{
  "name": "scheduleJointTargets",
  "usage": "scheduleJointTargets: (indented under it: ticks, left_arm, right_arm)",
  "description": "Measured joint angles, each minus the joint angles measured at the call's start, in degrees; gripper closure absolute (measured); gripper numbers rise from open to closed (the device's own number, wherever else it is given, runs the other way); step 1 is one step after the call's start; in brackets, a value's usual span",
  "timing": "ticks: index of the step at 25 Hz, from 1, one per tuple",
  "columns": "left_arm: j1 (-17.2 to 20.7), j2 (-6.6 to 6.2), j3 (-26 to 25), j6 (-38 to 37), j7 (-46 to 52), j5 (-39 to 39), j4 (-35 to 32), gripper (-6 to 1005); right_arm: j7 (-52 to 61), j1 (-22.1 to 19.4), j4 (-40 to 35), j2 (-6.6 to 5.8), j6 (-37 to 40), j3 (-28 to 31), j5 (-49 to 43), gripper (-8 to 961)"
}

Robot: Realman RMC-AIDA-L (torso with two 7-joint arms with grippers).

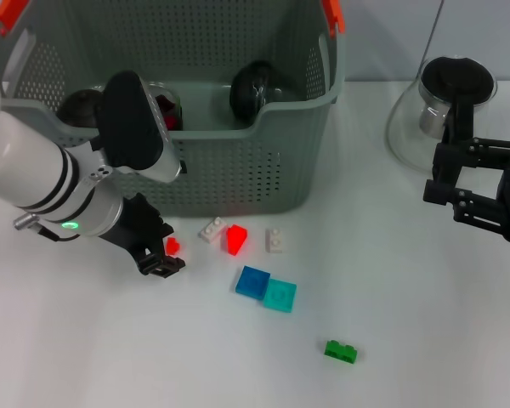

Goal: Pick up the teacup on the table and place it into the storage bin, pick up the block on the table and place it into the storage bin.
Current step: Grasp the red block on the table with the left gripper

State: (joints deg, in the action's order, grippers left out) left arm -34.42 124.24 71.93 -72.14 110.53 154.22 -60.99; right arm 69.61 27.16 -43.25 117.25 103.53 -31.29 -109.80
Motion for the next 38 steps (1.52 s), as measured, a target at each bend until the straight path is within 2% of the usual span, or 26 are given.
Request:
scheduleJointTargets:
  ticks: [9, 16, 23, 29, 38]
  left_arm:
    - [-0.9, 0.04, 2.1, 1.2, 0.5, 0.2, 1.7, 459]
    - [0.3, 0.07, 2.1, -7.1, 2.1, 0.4, -2.6, 458]
    - [0.4, 0.06, 2.3, -13.4, 3.2, 0.1, -4.2, 458]
    - [0.2, -0.02, 2.1, -8.9, 5.3, 0.4, -4.2, 459]
    - [-0.3, 0.05, 5.5, -8.1, 7.3, 1.6, -2.6, 458]
  right_arm:
    - [0.0, 0.3, 0.0, 0.05, 0.0, 0.0, 0.0, 434]
    - [0.0, 0.4, 0.0, 0.09, 0.0, 0.0, 0.0, 434]
    - [0.0, 0.4, 0.0, 0.09, 0.0, 0.0, -0.1, 435]
    - [0.1, 0.4, 0.0, 0.05, 0.0, 0.0, -0.1, 435]
    - [0.1, 0.5, 0.0, 0.05, 0.0, 0.0, -0.2, 435]
